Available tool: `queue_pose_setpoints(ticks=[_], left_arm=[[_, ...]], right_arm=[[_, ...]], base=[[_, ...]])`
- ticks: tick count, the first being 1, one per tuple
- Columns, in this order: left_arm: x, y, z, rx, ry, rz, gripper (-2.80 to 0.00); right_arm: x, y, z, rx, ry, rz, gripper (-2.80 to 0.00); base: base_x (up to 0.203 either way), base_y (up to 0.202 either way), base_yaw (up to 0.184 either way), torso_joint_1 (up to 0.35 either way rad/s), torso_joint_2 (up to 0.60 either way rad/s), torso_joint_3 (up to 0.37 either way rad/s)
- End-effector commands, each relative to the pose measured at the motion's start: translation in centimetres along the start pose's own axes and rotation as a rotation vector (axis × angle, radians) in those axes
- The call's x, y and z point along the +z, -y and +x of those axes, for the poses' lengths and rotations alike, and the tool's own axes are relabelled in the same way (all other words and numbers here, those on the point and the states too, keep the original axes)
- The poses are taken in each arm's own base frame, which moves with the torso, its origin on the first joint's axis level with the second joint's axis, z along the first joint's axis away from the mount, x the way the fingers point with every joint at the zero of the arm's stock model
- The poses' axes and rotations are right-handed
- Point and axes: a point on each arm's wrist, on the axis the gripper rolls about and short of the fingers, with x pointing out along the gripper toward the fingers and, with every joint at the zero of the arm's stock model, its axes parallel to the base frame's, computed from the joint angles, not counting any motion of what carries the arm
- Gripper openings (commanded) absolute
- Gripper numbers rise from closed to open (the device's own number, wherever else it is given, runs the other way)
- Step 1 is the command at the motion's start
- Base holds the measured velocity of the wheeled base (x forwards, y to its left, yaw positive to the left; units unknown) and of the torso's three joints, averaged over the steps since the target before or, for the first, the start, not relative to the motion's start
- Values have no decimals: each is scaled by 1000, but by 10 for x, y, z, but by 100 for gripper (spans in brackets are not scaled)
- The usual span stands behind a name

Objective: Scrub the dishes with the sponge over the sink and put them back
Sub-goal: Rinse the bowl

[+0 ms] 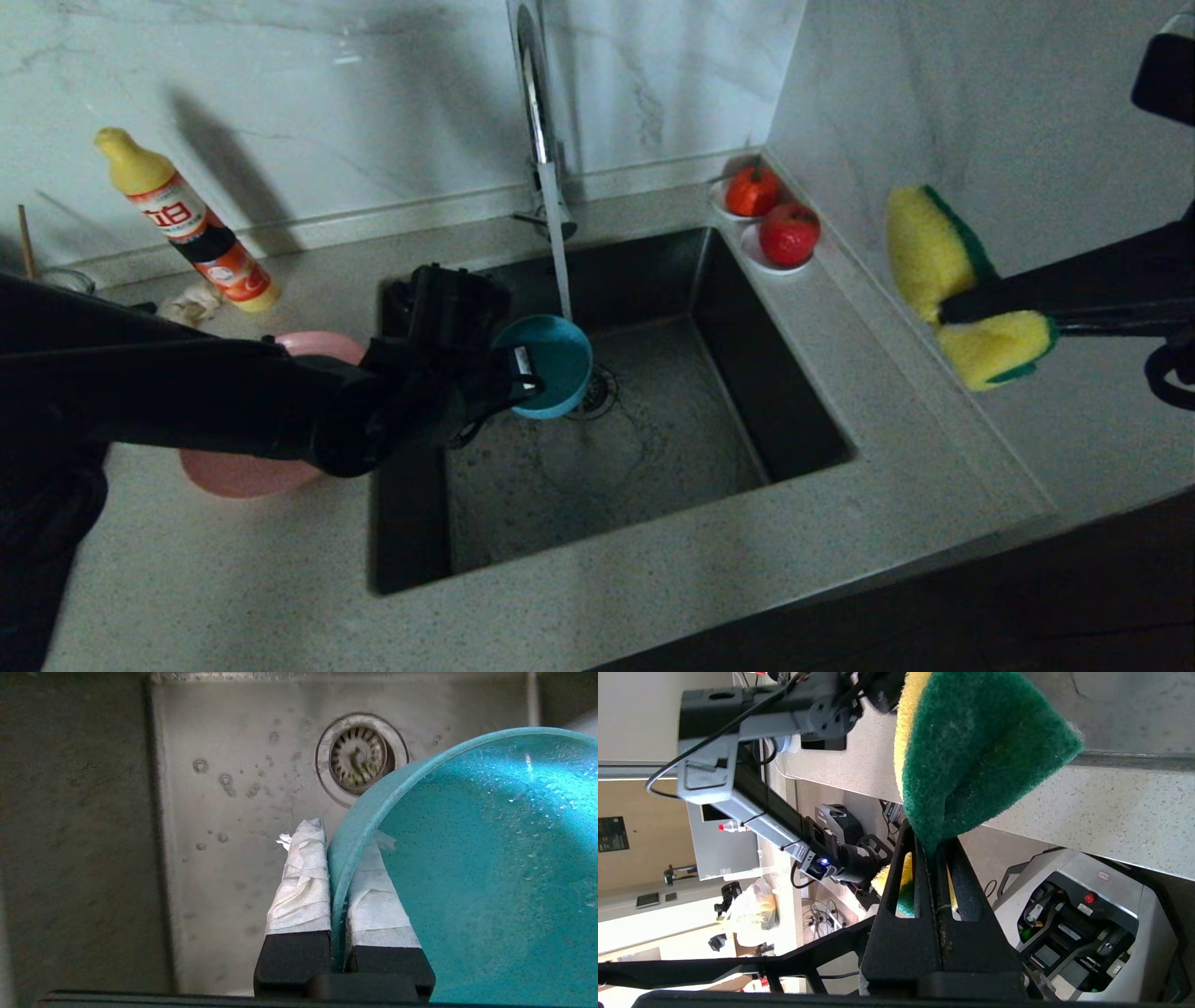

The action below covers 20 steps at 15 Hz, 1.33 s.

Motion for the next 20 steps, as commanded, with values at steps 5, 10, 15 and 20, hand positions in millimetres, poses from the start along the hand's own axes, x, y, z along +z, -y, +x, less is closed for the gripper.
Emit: queue_pose_setpoints(ticks=[5,10,15,20], left_arm=[[0,4,37,57,27,-82,-280],[7,3,37,70,16,-147,-280],[1,-2,30,78,-14,-143,-280],[-2,-5,27,82,-30,-145,-280]], right_arm=[[-1,4,5,-4,-16,10,-280],[-1,3,3,-1,-10,7,-280],[-2,2,2,0,-8,6,-280],[-2,2,2,1,-8,7,-280]], base=[[0,0,0,0,0,0],[0,0,0,0,0,0],[0,0,0,0,0,0],[0,0,0,0,0,0]])
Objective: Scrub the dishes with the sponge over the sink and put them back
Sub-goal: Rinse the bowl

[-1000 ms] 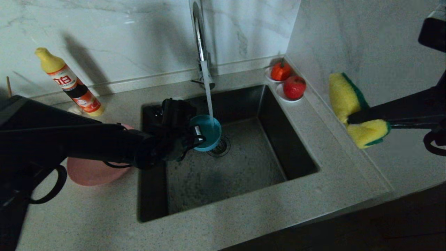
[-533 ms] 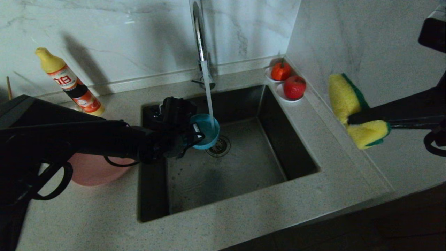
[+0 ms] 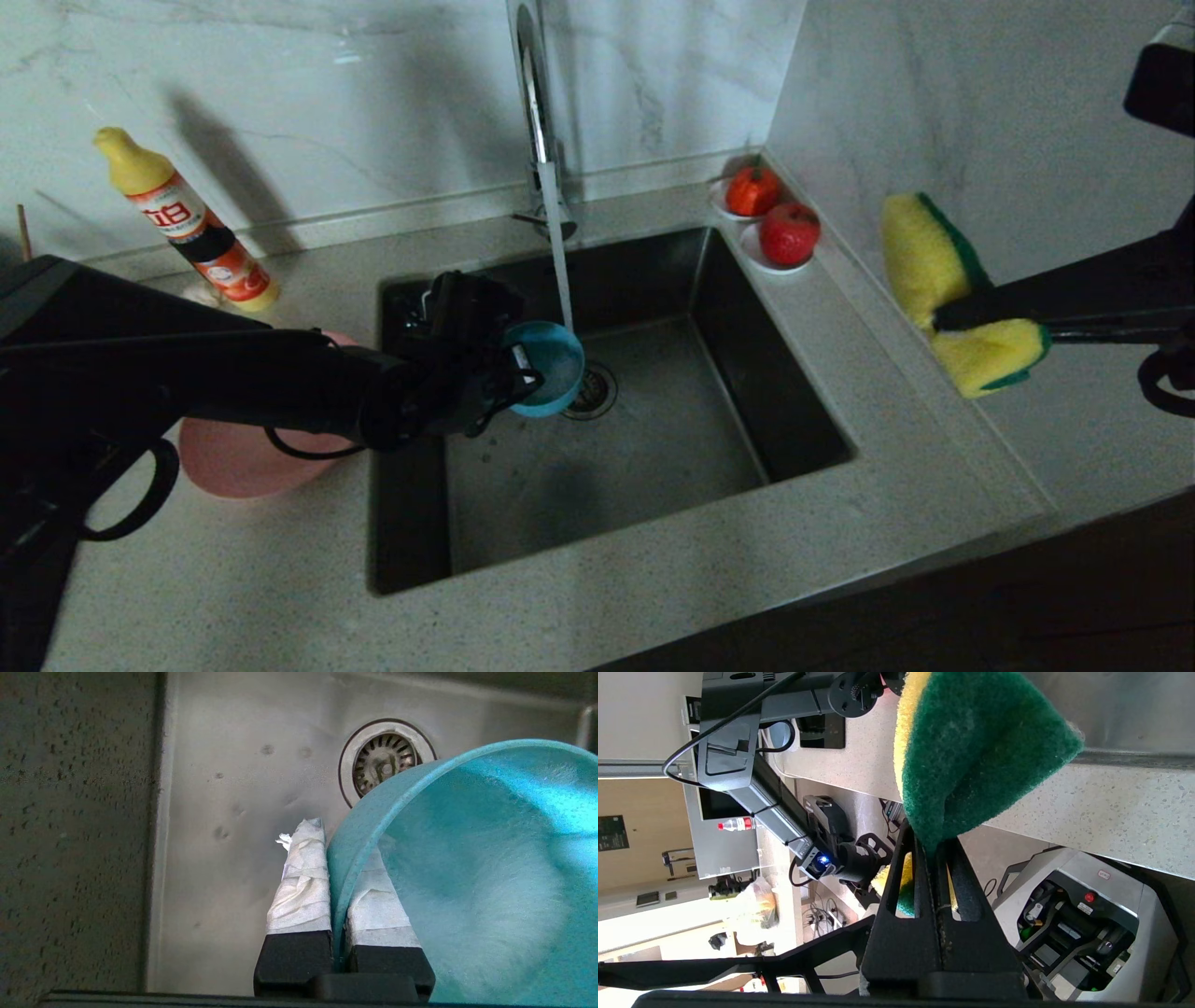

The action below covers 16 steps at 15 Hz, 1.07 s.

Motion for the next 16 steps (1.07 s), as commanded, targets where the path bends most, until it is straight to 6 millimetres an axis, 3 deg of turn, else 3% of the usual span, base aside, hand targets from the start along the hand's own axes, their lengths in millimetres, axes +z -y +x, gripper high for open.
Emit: queue_pose_setpoints(ticks=[1,16], left_arm=[[4,0,-5,-6,12,-13,-280],[-5,5,-9,-45,-40,-32,-280]], right_arm=[[-1,0,0,0,-6,6,-280],[-7,3,-2,-8,-14,12,-280]], base=[[0,0,0,0,0,0],[0,0,0,0,0,0]])
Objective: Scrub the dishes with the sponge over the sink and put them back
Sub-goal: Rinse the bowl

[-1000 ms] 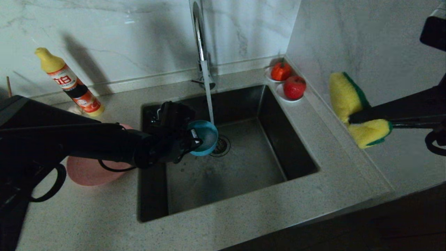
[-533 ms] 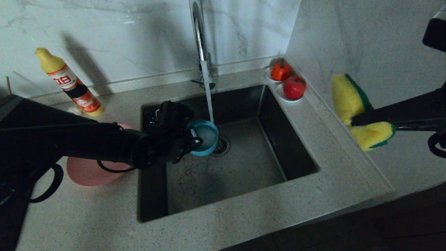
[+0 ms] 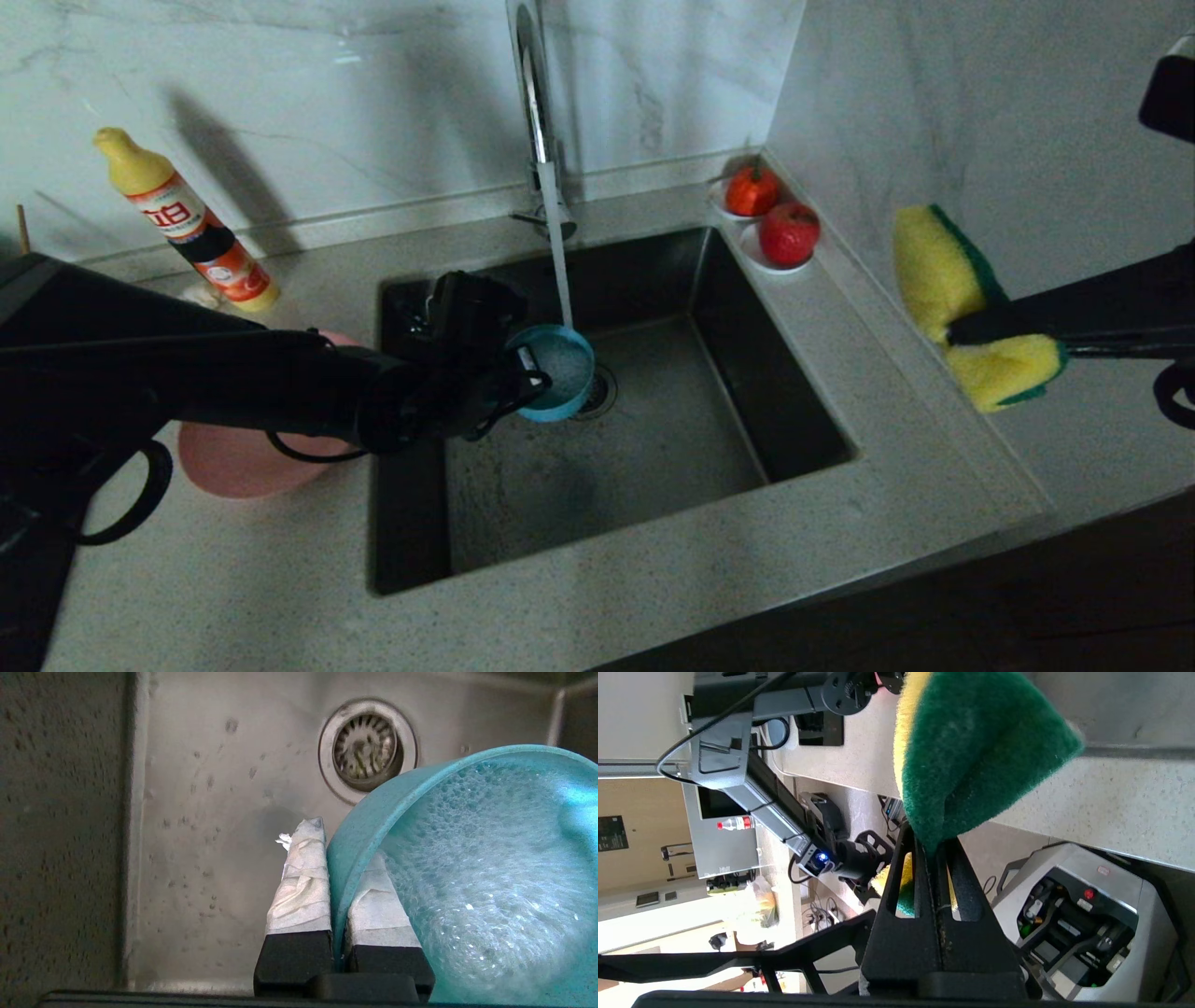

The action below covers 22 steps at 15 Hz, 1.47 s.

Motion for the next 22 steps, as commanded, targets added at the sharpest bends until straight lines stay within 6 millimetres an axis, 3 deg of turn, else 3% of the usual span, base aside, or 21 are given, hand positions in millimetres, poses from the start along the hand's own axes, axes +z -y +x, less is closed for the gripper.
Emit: queue_pose_setpoints(ticks=[1,7,10,14,17,22], left_arm=[[-2,0,-2,1,-4,2,-280],[-2,-1,-9,-9,-11,8,-280],[-6,-13,-19,19,-25,54,-280],[11,-46,-43,121,31,133,-280],[25,-68,-61,166,131,167,-280],[37,-76,-86,88,448,282,-280]], right_arm=[[-1,1,1,-1,-9,7,-280],[-1,0,0,1,-5,4,-280],[-1,0,-1,2,-3,3,-280],[-1,2,1,-7,-4,10,-280],[-1,3,0,-13,-4,18,-280],[-2,5,1,-24,-13,33,-280]], base=[[0,0,0,0,0,0],[0,0,0,0,0,0],[0,0,0,0,0,0],[0,0,0,0,0,0],[0,0,0,0,0,0],[0,0,0,0,0,0]])
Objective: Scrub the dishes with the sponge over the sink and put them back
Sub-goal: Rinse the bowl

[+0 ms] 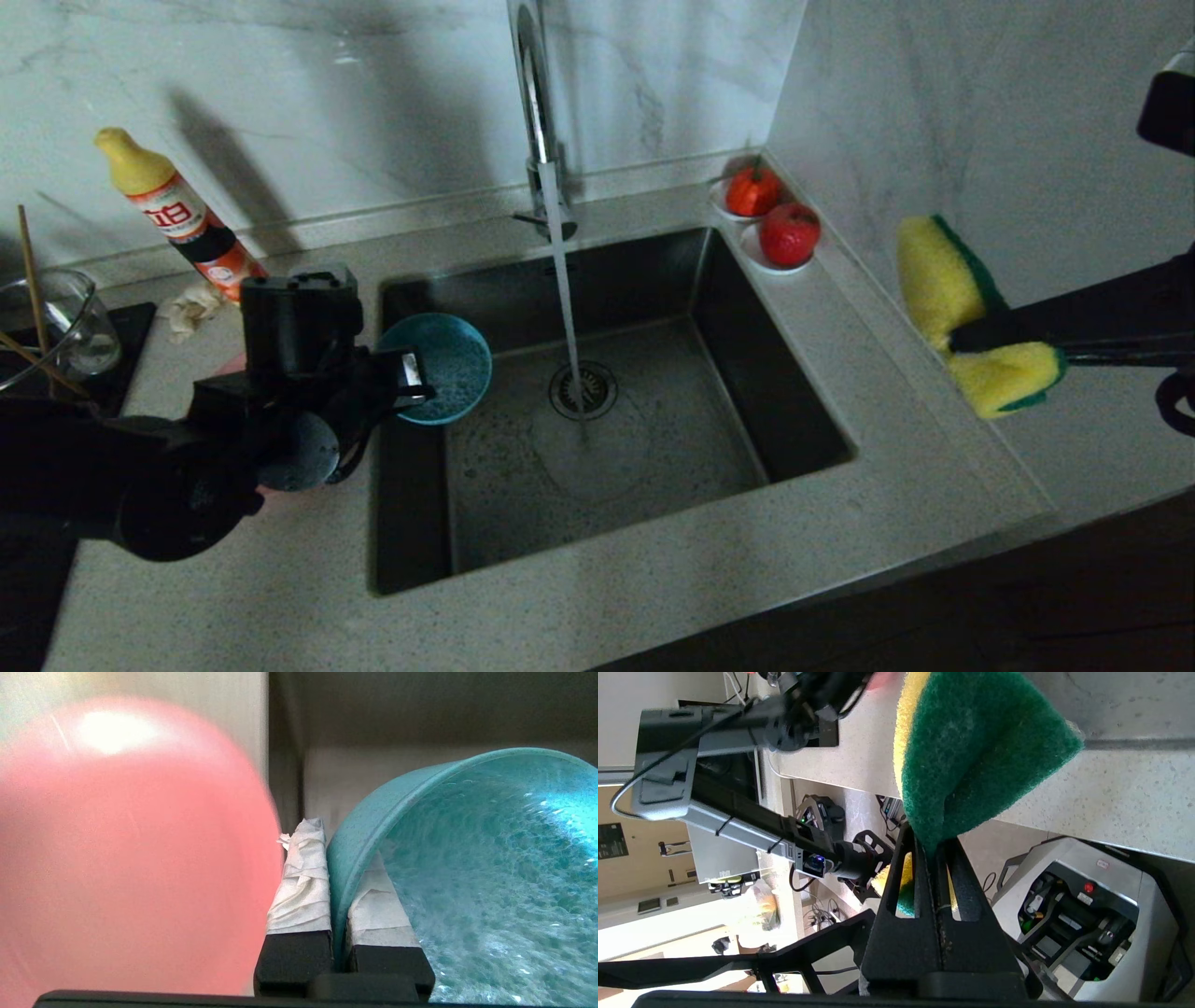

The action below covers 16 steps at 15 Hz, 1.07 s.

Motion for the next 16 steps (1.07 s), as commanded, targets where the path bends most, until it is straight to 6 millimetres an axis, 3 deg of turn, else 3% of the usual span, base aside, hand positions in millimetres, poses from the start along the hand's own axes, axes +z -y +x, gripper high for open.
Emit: queue_pose_setpoints(ticks=[1,6,16], left_arm=[[17,-5,-13,-18,232,25,-280],[30,-8,-26,-47,514,178,-280],[42,-7,-29,-63,657,209,-280]], right_arm=[[-1,2,0,-9,-6,13,-280],[-3,11,5,-37,-19,38,-280],[-1,13,9,-39,-24,38,-280]], base=[[0,0,0,0,0,0],[0,0,0,0,0,0],[0,0,0,0,0,0]])
